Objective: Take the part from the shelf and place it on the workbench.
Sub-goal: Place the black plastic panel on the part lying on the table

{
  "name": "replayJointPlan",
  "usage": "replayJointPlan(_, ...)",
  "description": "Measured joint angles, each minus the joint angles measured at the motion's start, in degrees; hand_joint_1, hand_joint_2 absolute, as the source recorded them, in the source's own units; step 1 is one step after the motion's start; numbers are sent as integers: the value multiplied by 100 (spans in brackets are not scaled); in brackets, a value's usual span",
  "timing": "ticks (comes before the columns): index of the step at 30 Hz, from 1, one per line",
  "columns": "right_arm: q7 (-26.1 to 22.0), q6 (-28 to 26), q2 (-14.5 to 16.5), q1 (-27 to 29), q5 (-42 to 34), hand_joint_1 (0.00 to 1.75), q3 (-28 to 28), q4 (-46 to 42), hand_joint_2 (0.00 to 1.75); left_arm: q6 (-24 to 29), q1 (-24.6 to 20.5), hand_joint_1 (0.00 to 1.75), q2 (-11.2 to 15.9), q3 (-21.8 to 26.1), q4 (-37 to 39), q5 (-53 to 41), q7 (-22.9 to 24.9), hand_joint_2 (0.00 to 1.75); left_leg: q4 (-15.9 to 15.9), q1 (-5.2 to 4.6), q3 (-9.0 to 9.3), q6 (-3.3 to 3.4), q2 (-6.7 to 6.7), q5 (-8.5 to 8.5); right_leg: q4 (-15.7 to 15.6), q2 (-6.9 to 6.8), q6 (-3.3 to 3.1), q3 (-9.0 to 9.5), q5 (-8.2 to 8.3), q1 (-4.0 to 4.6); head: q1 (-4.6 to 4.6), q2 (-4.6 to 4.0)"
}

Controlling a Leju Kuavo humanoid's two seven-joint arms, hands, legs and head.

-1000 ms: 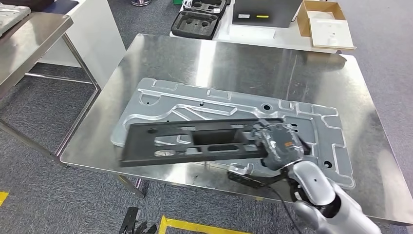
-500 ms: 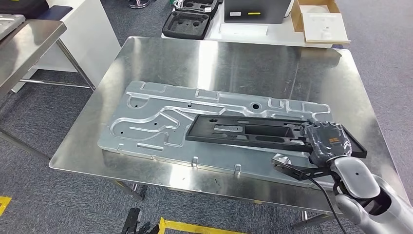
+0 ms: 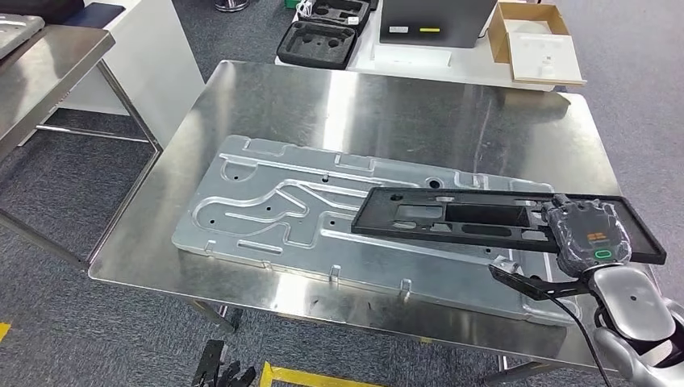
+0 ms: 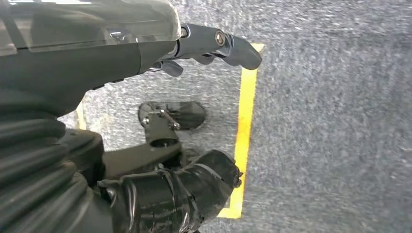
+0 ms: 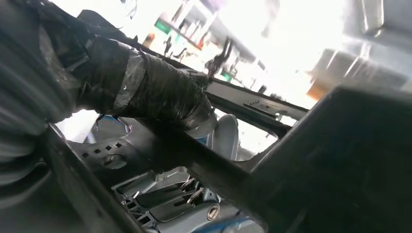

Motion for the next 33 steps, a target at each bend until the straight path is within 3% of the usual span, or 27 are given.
replayJointPlan(1, -35, -44, 0, 25, 60, 44, -5, 4, 44, -3, -1, 0, -4, 1, 0, -3, -10, 175, 13, 7, 0, -11, -2, -11, 176, -2, 31, -101, -16, -27, 0, 0)
replayJointPlan(2, -65, -72, 1, 46, 107, 0, -10, 8, 0, -13, 3, 0, -8, 1, 0, -6, -16, 175, 39, 20, -1, -33, -5, -30, 148, -5, 65, -105, 74, -57, -1, 0)
replayJointPlan(4, -115, -105, 1, 61, 168, 0, -32, 10, 0, -45, 9, 0, -9, 2, 0, -18, -20, 175, 151, 64, -20, -107, -13, -103, -430, -16, 150, 152, 420, -121, -1, 0)
replayJointPlan(5, -133, -116, 9, 58, 189, 0, -46, 12, 0, -58, 4, 0, -5, 2, 0, -26, -21, 131, 236, 70, -50, -157, -21, -152, -739, -12, 178, 308, 535, -134, 13, 0)
replayJointPlan(6, -149, -124, 16, 57, 203, 0, -66, 13, 0, -59, -5, 0, -2, 2, 0, -30, -20, 87, 309, 69, -84, -200, -30, -193, -933, -2, 162, 406, 586, -138, 21, 0)
replayJointPlan(8, -181, -132, 36, 75, 218, 0, -100, 14, 0, -39, -17, 0, 5, 2, 0, -15, -14, 0, 387, 47, -134, -262, -47, -229, -988, 22, 71, 434, 553, -113, 25, 0)
replayJointPlan(11, -209, -133, 50, 89, 227, 0, -149, 12, 0, 33, -12, 0, 5, 2, 0, 9, 9, 0, 487, 60, -179, -318, -39, -307, -971, 17, -67, 419, 556, -110, 4, 0)
replayJointPlan(13, -213, -133, 52, 88, 230, 0, -183, 11, 0, 72, -16, 0, 5, 2, 0, 9, 32, 0, 959, 72, -392, -360, -18, -583, -983, 4, -123, 429, 560, -108, -2, 0)
replayJointPlan(15, -219, -133, 53, 95, 231, 0, -196, 11, 0, 73, -7, 0, 3, 2, 0, 9, 48, 0, 1687, 73, -748, -374, -12, -901, -986, -4, -145, 428, 557, -84, -4, 0)
replayJointPlan(16, -224, -133, 54, 101, 231, 0, -197, 11, 0, 69, 1, 0, 2, 2, 0, 9, 52, 0, 1936, 71, -878, -362, -12, -962, -986, -5, -151, 429, 555, -65, -5, 0)
replayJointPlan(17, -228, -134, 56, 106, 231, 0, -198, 11, 0, 67, 8, 0, 2, 2, 0, 9, 54, 0, 1987, 61, -915, -332, -12, -913, -986, -4, -157, 432, 554, -43, -4, 0)
replayJointPlan(18, -233, -134, 57, 109, 231, 0, -204, 11, 0, 64, 10, 0, 2, 2, 0, 9, 55, 0, 1822, 45, -846, -280, -14, -765, -987, -1, -162, 439, 552, -17, -5, 0)
replayJointPlan(21, -245, -137, 65, 106, 231, 0, -246, 12, 0, 66, -3, 0, 16, 2, 0, 9, 73, 0, 736, -45, -318, -29, -11, -271, -1013, 5, -169, 473, 550, 37, 8, 0)
replayJointPlan(23, -249, -138, 81, 110, 231, 0, -267, 12, 0, 64, -7, 0, 28, 2, 0, 9, 87, 0, 413, -98, -158, 62, -5, -220, -1058, 1, -138, 484, 571, 22, 4, 0)
replayJointPlan(25, -256, -139, 94, 121, 231, 0, -276, 11, 0, 61, -3, 0, 27, 2, 0, 10, 89, 0, 301, -98, -113, 60, -5, -168, -1102, -9, -87, 495, 594, 7, -10, 0)
replayJointPlan(27, -262, -144, 97, 120, 232, 0, -295, 11, 0, 55, -1, 0, 24, 2, 0, 11, 77, 0, 140, -58, -32, 33, 4, -90, -1013, -17, -39, 462, 515, 8, -3, 0)
replayJointPlan(31, -321, -269, 113, 136, 147, 0, -322, 10, 0, 45, -7, 0, 21, 2, 0, 12, 42, 0, 62, -34, 17, 17, 15, -48, 117, -18, 66, -65, -9, -24, 9, 0)
replayJointPlan(32, -360, -339, 126, 148, 82, 0, -322, 4, 0, 42, -4, 0, 19, 2, 0, 11, 45, 0, 82, -27, 11, 10, 14, -50, 220, -19, 93, -120, 4, -40, 9, 0)
replayJointPlan(33, -404, -423, 142, 153, 4, 0, -323, -9, 0, 39, 0, 0, 14, 2, 0, 11, 53, 0, 118, -14, -1, -6, 13, -60, 114, -22, 123, -73, 116, -60, 9, 0)
